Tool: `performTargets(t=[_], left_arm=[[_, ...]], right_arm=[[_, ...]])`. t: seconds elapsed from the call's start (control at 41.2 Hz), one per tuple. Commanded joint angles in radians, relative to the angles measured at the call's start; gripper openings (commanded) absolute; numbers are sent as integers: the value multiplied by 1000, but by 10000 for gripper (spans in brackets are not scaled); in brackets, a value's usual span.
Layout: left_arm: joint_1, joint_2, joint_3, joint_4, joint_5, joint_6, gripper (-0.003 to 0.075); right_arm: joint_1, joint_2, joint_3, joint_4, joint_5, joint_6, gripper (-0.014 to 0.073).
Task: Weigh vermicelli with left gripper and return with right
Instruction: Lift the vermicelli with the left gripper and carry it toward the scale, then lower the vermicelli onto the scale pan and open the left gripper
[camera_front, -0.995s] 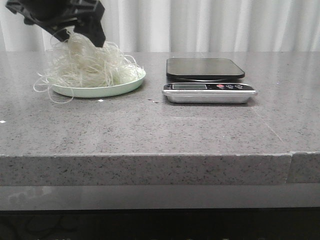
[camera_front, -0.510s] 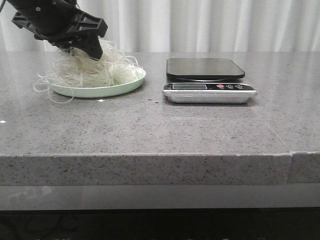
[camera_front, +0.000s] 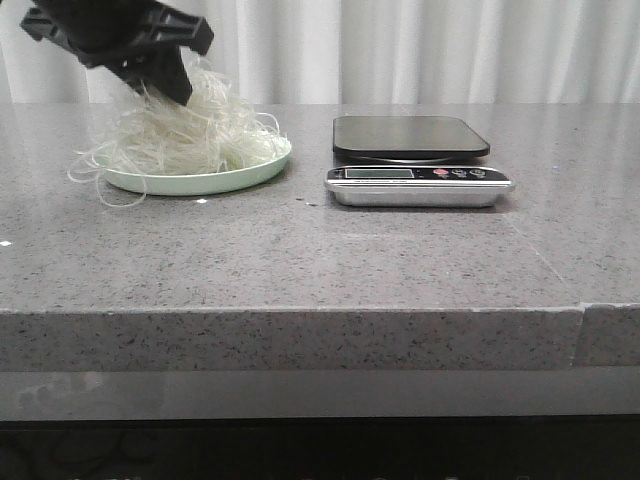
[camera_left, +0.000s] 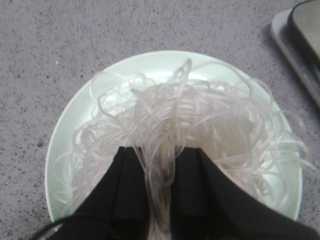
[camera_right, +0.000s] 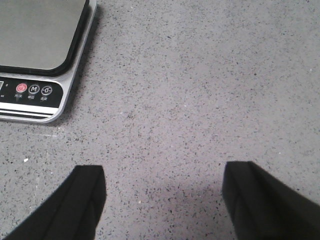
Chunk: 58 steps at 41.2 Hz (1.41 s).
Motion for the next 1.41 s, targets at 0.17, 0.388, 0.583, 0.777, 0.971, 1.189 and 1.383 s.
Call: performTargets(t=[0.17, 0.388, 0.583, 0.777, 0.971, 1.189, 1.383], left_arm=[[-44, -92, -170, -7, 5, -3, 141], [-132, -92, -269, -7, -64, 5, 141], [-217, -69, -316, -7, -150, 25, 141], [-274, 31, -426, -7, -161, 25, 141], [-302, 149, -532, -7, -164, 25, 141], [-306, 245, -569, -15, -166, 25, 149], [-310, 260, -569, -15, -148, 25, 346]], right_arm=[[-6, -5, -24, 3, -50, -5, 588], [-6, -5, -24, 3, -51, -5, 588], [-6, -5, -24, 3, -51, -5, 588], [-6, -5, -24, 3, -51, -5, 588], [-6, -5, -24, 3, -51, -5, 588], [-6, -5, -24, 3, -51, -5, 588], [-6, -5, -24, 3, -50, -5, 588]])
